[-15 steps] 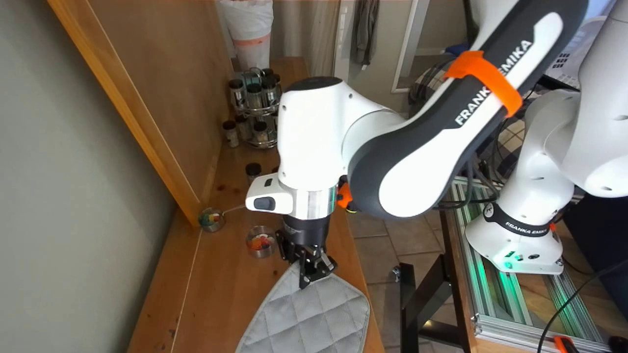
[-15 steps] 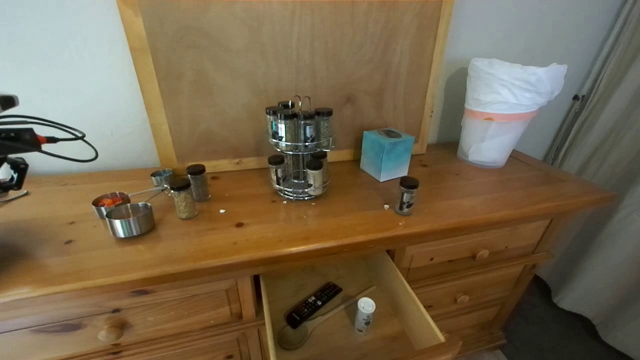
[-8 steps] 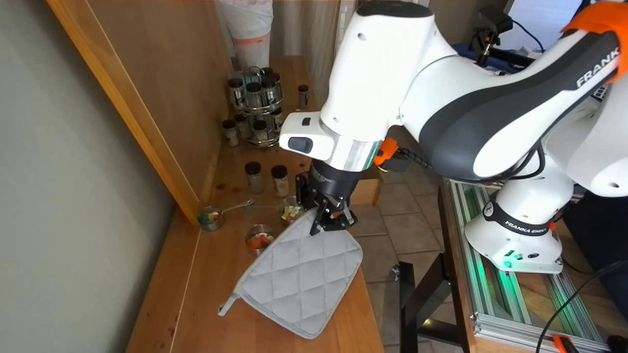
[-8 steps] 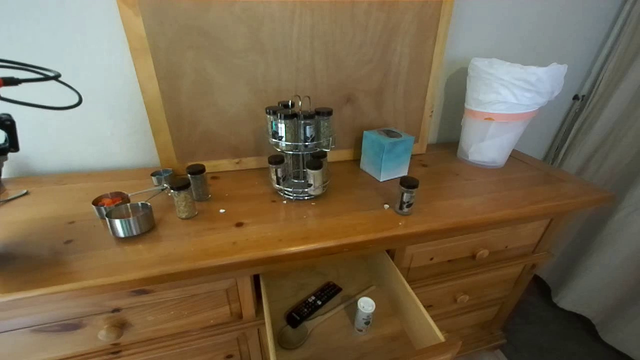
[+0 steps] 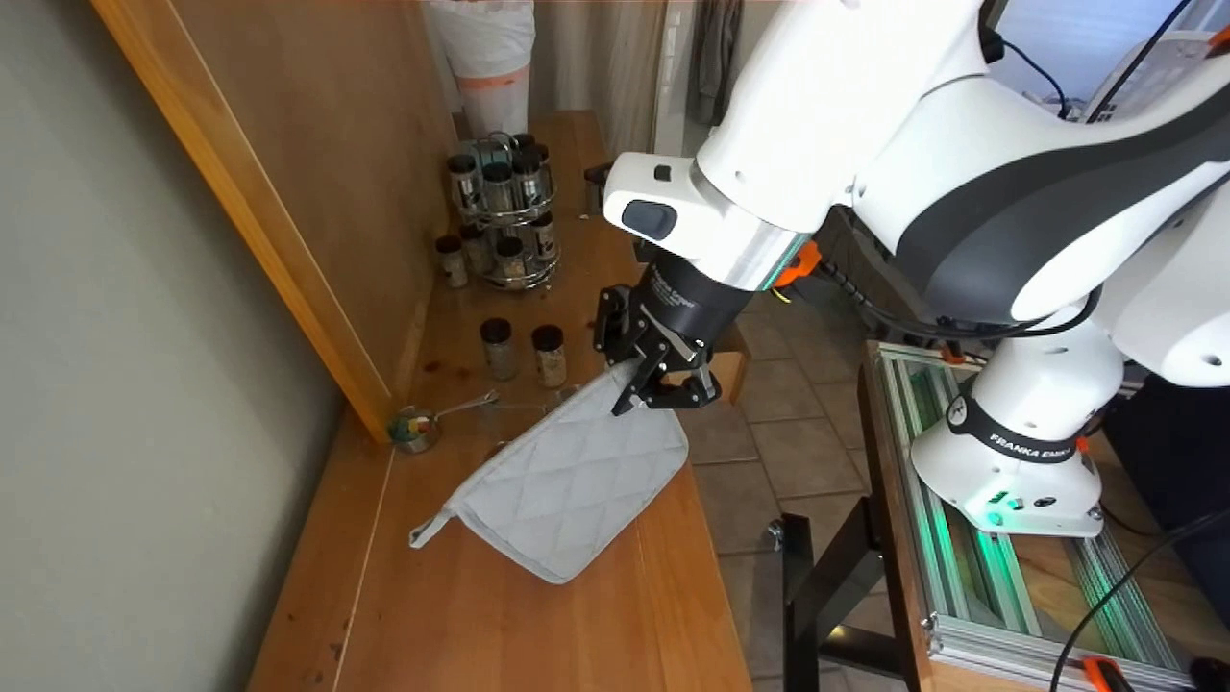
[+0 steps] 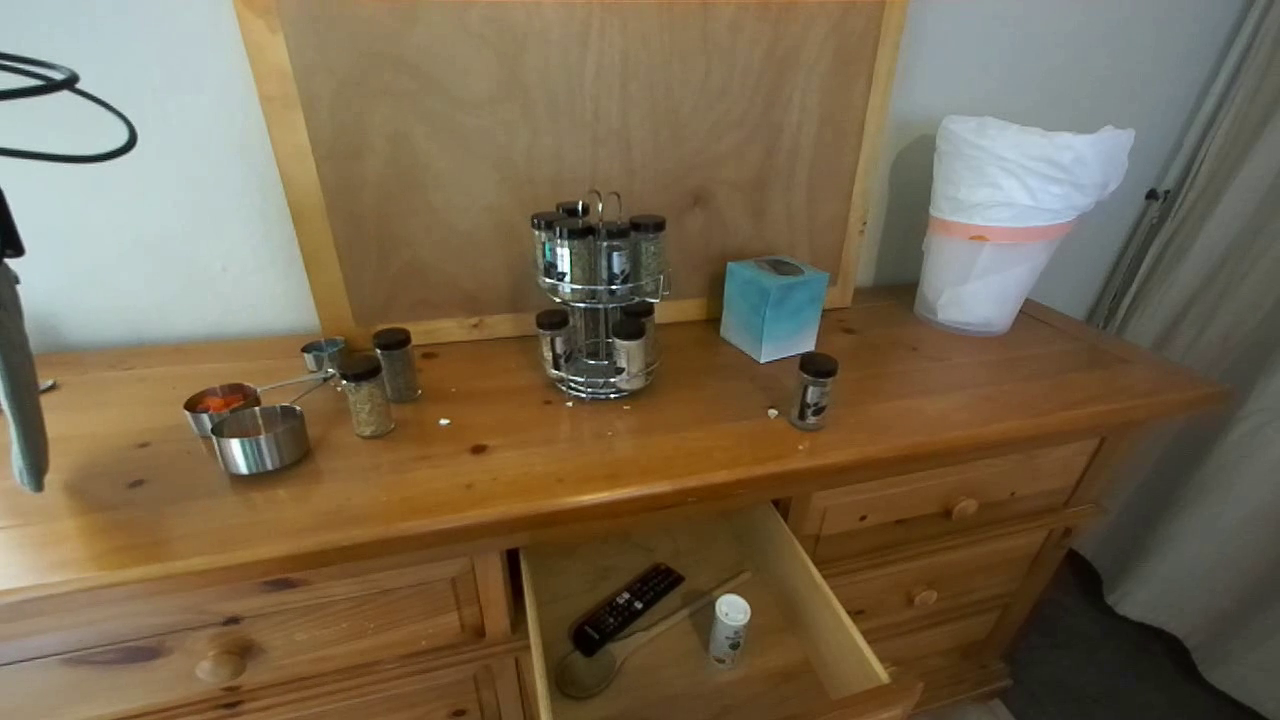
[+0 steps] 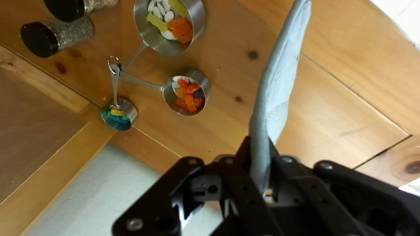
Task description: Pick up the gray oven mat and put it in the open drawer
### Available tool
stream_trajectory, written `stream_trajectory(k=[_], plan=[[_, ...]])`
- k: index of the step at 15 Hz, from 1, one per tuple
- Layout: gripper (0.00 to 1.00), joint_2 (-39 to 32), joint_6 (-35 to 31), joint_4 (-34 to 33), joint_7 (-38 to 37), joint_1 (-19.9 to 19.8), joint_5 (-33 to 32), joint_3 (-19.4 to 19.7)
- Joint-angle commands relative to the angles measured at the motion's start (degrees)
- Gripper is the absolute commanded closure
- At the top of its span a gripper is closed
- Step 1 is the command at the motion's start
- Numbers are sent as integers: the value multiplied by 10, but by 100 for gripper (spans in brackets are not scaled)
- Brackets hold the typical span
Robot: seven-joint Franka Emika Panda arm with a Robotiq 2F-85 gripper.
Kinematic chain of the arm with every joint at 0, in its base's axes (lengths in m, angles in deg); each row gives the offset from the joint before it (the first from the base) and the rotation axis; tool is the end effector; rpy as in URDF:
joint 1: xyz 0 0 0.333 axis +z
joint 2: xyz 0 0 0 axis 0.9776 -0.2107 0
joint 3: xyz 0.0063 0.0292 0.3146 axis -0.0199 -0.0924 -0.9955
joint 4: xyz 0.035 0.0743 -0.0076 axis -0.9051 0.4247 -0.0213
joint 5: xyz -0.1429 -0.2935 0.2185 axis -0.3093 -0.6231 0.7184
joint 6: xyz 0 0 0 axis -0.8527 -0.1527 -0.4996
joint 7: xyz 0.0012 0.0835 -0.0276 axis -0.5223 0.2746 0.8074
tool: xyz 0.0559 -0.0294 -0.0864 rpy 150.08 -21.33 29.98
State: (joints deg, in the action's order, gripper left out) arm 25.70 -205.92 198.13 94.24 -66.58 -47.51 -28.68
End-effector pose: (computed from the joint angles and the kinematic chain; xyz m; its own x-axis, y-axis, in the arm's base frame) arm 0.3940 0.2019 0.4118 0.5386 0.7976 0.2714 0.7517 -0.6004 0.2728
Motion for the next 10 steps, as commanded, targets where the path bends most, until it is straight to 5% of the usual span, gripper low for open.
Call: stream_trajectory(k=[1,5,10], plan=[[92,-2,2,-1,-13,23,-18,24],[98,18,15,-16,-74,-27,-88,21],[98,59,31,-46,-106,-54,-68,84]])
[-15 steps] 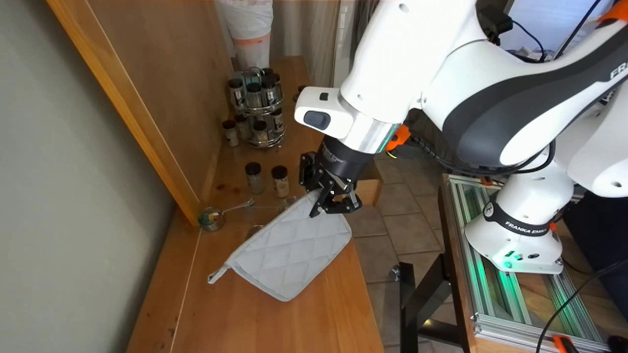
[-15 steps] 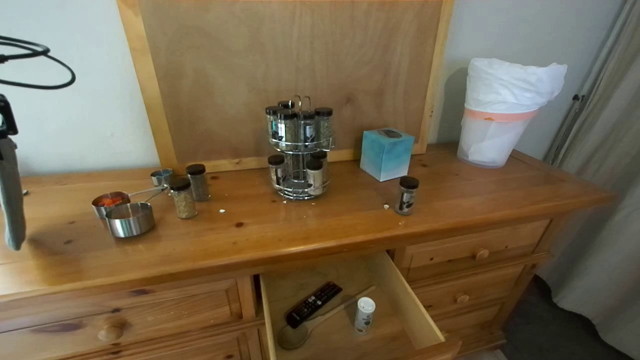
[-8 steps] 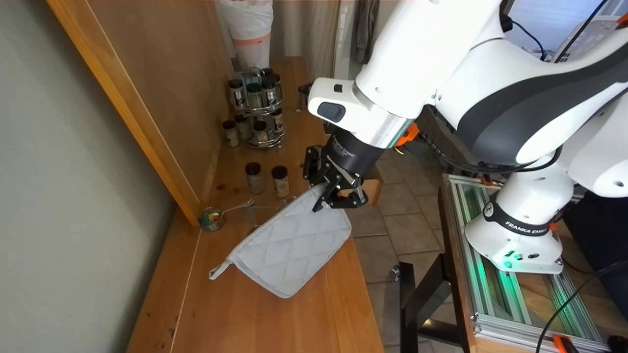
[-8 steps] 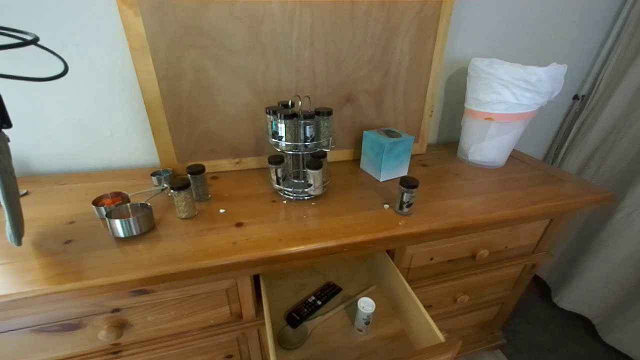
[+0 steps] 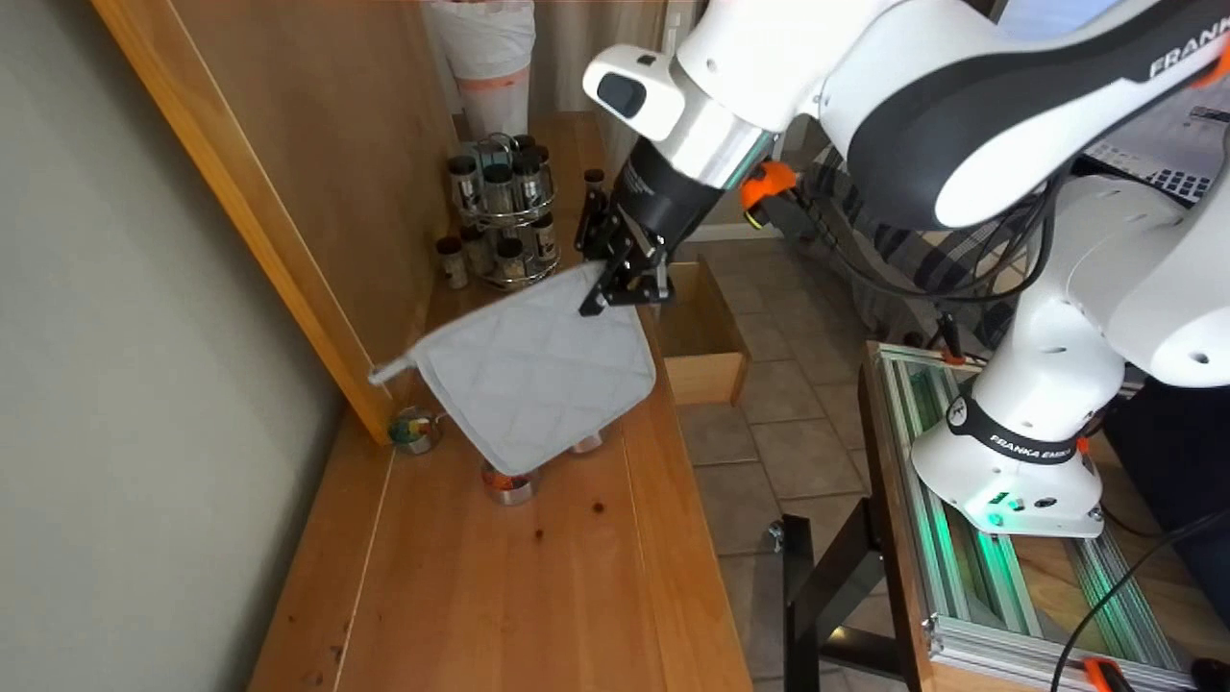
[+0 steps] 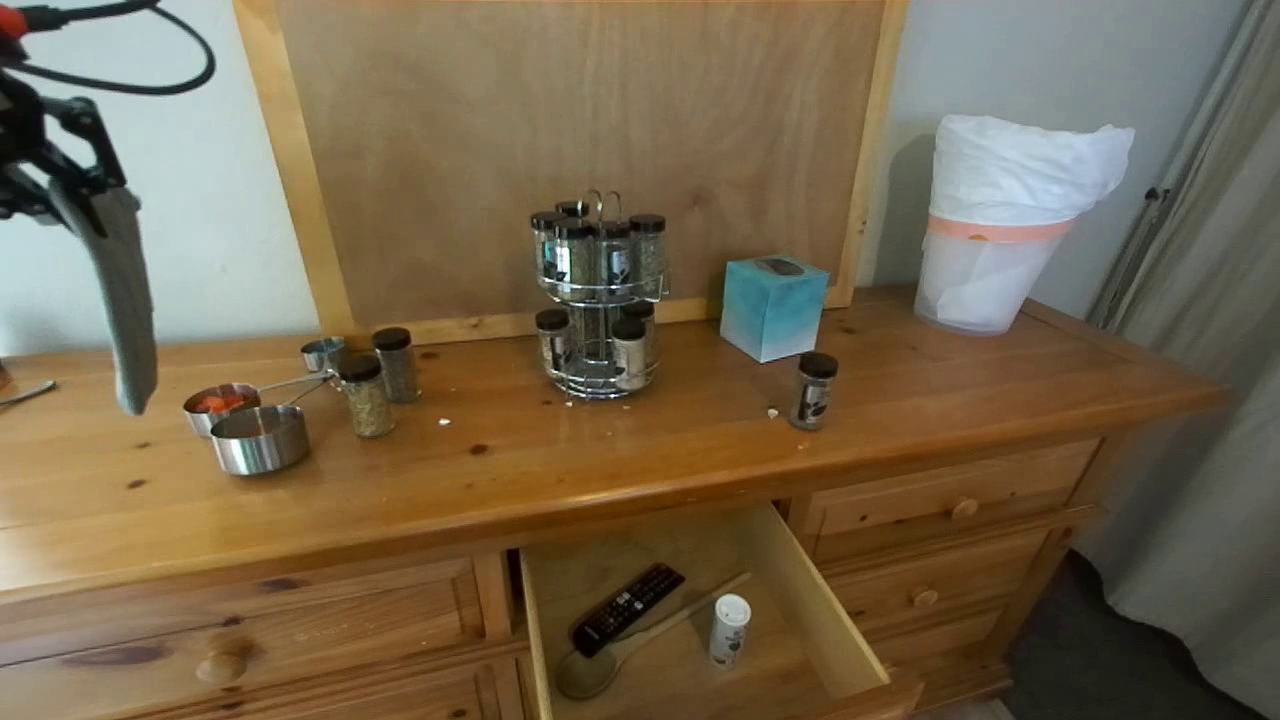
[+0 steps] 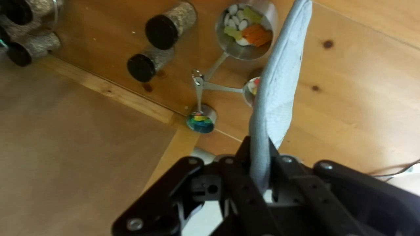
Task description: Pick up the gray oven mat and put it in the open drawer
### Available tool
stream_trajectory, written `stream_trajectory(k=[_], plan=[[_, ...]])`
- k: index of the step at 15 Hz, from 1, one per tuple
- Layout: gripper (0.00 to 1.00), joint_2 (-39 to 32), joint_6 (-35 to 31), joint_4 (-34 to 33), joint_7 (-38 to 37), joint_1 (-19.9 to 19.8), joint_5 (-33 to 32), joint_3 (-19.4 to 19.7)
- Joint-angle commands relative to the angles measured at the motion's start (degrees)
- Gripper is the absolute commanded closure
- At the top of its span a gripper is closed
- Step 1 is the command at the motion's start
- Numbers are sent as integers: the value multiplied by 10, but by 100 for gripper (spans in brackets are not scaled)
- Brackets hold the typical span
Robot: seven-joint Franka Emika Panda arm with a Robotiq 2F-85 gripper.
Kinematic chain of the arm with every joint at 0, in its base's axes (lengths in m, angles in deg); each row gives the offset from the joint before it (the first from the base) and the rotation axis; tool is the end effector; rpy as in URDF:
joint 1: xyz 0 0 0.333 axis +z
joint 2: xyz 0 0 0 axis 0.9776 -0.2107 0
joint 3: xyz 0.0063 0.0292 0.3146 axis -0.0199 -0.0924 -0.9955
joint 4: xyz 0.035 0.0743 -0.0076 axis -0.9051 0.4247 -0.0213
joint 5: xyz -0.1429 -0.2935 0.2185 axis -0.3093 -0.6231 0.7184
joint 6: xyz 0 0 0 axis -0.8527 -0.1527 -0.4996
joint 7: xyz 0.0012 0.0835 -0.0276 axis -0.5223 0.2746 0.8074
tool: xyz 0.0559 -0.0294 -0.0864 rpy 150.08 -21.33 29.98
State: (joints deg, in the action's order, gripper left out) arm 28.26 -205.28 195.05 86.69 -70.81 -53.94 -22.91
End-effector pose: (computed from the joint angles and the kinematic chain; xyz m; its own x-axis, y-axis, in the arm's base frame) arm 0.4273 0.1366 0.4590 0.6656 0.6568 0.3543 0.5729 -0.7540 0.3215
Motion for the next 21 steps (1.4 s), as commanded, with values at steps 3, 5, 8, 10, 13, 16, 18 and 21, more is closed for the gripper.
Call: stream_trajectory(k=[3,5,8,10,13,16,18,21], plan=[[98,67,54,-32,-26,-4,42,72],[98,92,58,-36,-46,-20,46,88],[98,130,74,-35,-101,-74,18,96],[98,155,102,-33,-132,-122,-12,91],[98,203,163,-17,-156,-185,-50,98],[98,238,212,-6,-190,-243,-92,100],[98,250,234,3,-219,-278,-124,97],[98,244,240,19,-276,-326,-179,93]])
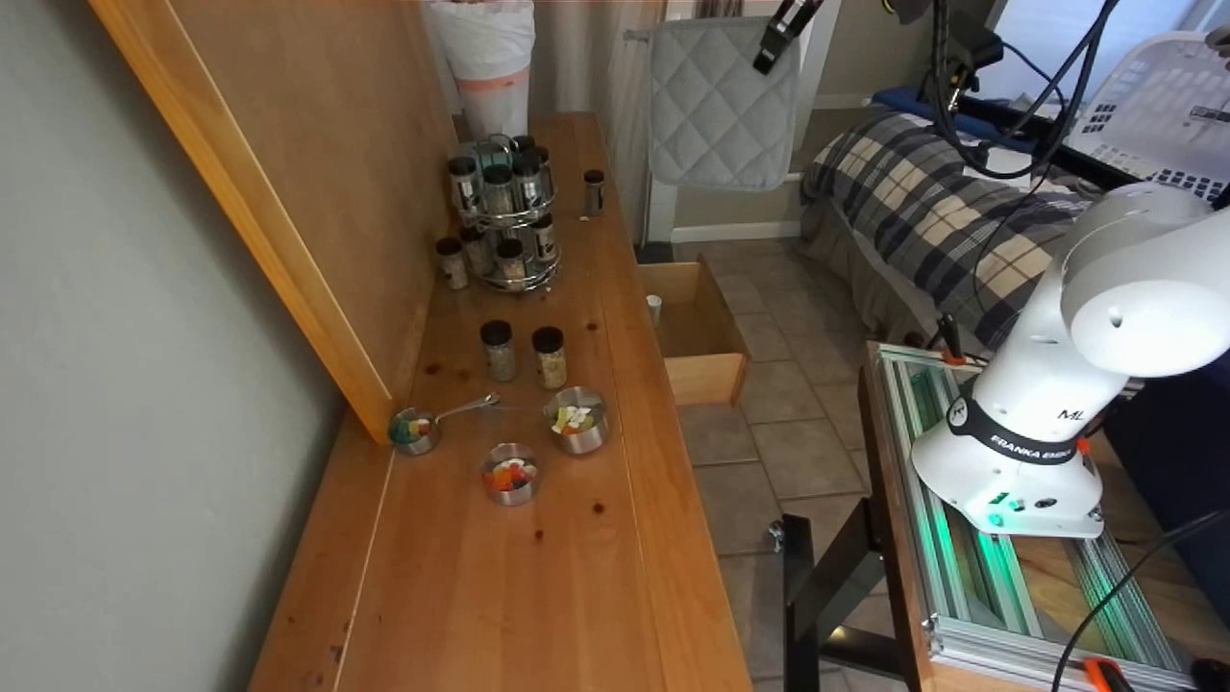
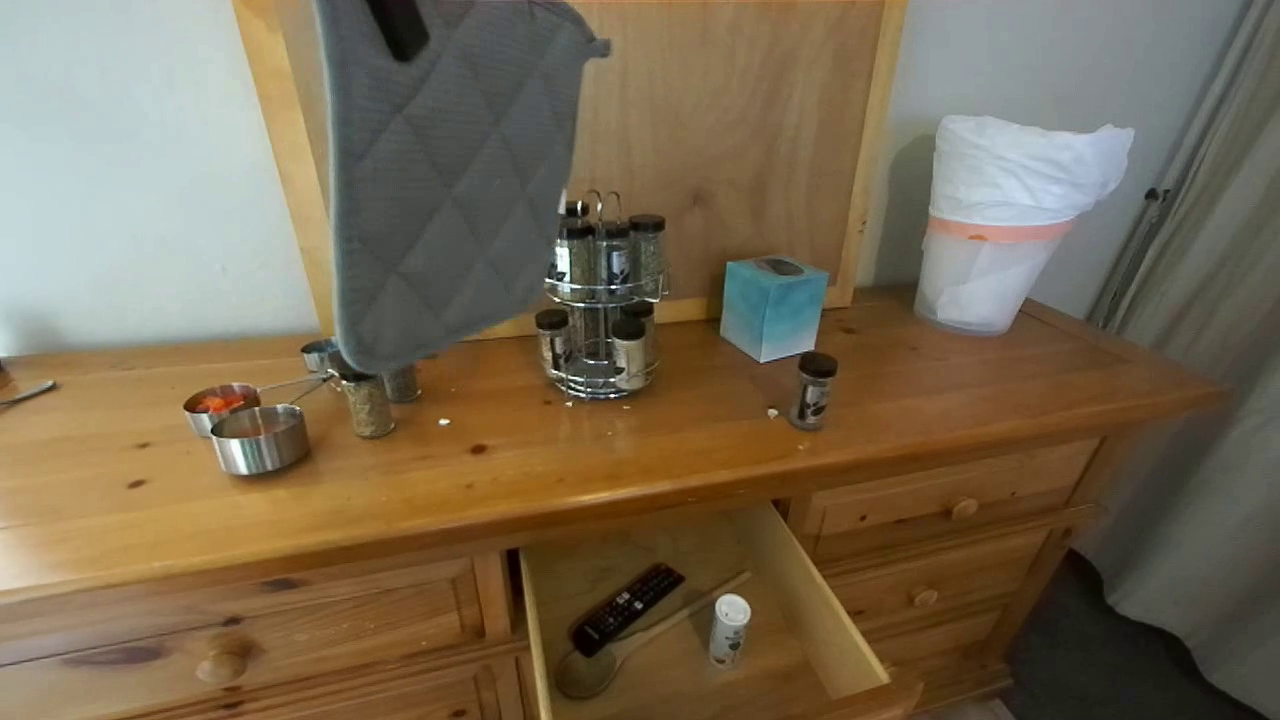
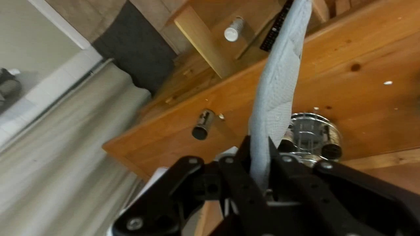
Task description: Pick up the gray oven mat and put it in the open drawer
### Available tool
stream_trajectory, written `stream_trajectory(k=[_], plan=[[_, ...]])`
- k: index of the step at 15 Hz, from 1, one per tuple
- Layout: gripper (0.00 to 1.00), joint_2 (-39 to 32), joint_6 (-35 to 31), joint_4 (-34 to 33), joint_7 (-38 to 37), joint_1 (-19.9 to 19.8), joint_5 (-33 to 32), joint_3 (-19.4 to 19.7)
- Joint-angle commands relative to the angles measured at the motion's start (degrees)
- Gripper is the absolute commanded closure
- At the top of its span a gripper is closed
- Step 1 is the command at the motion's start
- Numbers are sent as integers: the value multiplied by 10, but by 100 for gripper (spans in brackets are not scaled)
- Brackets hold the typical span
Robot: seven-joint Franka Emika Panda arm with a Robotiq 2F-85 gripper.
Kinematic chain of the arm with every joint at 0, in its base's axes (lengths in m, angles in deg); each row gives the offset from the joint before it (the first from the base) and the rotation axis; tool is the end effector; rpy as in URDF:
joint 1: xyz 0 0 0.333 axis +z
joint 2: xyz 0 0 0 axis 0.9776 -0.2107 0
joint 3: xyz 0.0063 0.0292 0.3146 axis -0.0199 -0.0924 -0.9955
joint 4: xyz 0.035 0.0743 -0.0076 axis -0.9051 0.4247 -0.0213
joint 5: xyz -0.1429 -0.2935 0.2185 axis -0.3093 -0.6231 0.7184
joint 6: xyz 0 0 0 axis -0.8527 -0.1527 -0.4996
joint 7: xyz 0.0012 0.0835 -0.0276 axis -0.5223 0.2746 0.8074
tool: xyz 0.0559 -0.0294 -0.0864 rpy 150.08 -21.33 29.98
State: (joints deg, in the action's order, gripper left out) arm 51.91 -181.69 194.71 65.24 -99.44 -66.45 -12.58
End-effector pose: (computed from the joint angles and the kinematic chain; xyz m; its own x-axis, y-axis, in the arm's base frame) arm 0.3173 -0.1429 0.5810 0.8706 -0.1967 0.4510 -0.3682 -0.8685 0.3320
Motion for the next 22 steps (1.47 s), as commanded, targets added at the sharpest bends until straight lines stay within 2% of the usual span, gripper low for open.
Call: stream_trajectory(k=[1,3,4,13,14,18,22], plan=[[98,2,1,27,-85,-55,-73,-13],[98,-21,-19,37,-113,-70,-106,-5],[92,-6,5,26,-85,-41,-83,7],[92,-21,-3,34,-104,-52,-97,8],[98,-21,-4,34,-104,-52,-97,7],[98,-70,-35,38,-171,-68,-108,-5],[98,-139,-85,43,-298,-101,-154,-26]])
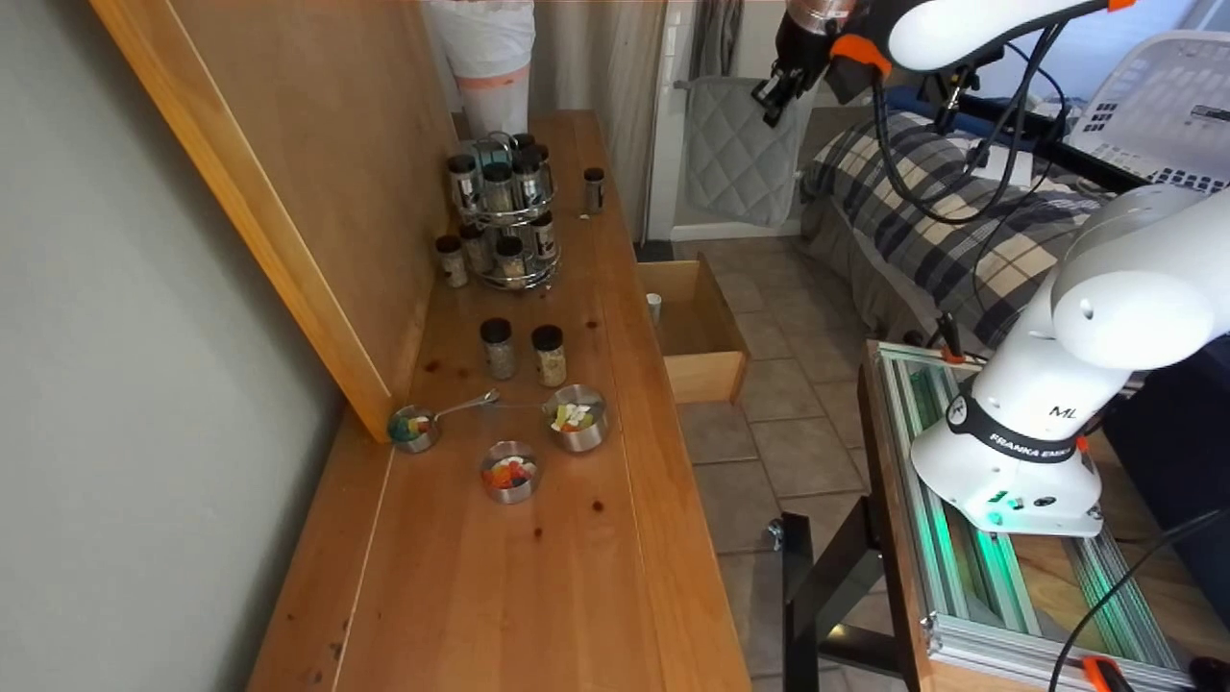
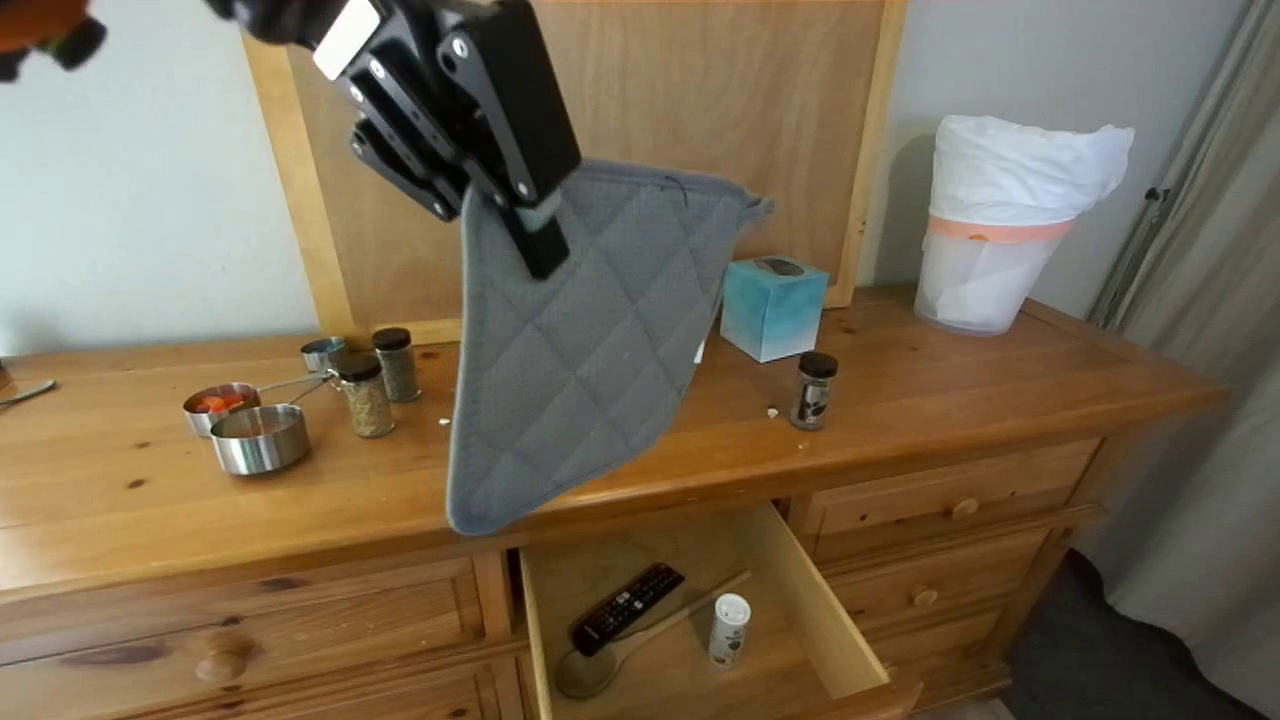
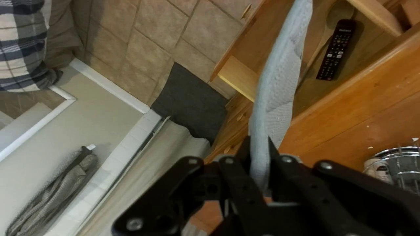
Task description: Pick up the gray oven mat and put it in the open drawer
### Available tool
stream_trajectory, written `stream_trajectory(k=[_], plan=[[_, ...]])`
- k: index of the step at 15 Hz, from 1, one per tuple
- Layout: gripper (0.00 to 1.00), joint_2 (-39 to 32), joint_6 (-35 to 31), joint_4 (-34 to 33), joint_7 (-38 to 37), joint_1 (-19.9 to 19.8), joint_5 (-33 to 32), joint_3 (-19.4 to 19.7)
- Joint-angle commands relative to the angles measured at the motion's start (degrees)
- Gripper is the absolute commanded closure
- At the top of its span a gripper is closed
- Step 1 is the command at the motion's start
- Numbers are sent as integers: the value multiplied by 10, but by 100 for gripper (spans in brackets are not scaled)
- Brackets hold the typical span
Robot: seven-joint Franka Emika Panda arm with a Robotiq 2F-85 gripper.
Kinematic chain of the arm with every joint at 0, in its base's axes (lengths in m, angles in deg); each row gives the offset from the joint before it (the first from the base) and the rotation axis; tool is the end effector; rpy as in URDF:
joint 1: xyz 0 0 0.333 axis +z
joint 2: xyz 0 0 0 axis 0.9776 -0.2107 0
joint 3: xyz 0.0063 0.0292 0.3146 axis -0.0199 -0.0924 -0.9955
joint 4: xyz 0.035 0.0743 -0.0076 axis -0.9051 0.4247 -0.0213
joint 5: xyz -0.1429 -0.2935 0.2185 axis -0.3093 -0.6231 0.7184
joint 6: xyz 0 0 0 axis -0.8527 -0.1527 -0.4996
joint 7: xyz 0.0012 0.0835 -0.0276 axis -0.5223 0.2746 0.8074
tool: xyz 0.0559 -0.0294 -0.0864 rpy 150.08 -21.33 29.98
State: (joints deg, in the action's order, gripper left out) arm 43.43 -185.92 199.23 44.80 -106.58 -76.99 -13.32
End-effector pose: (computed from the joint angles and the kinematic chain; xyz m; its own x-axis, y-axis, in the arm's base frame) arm 0.3252 -0.1907 0.4970 0.7779 -0.4674 0.4201 -0.6157 -0.7006 0.3606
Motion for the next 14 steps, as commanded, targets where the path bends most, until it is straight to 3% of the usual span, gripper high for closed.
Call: stream_trajectory(k=[1,6,11,12,14], plan=[[98,-75,-48,-3,-137,-43,-74,-26],[98,-171,-57,-14,-349,-124,-189,-90],[98,-275,-32,-30,-548,-153,-268,-141],[98,-301,-13,-37,-584,-83,-300,-79],[98,-350,-1,-50,-630,-46,-333,-44]])
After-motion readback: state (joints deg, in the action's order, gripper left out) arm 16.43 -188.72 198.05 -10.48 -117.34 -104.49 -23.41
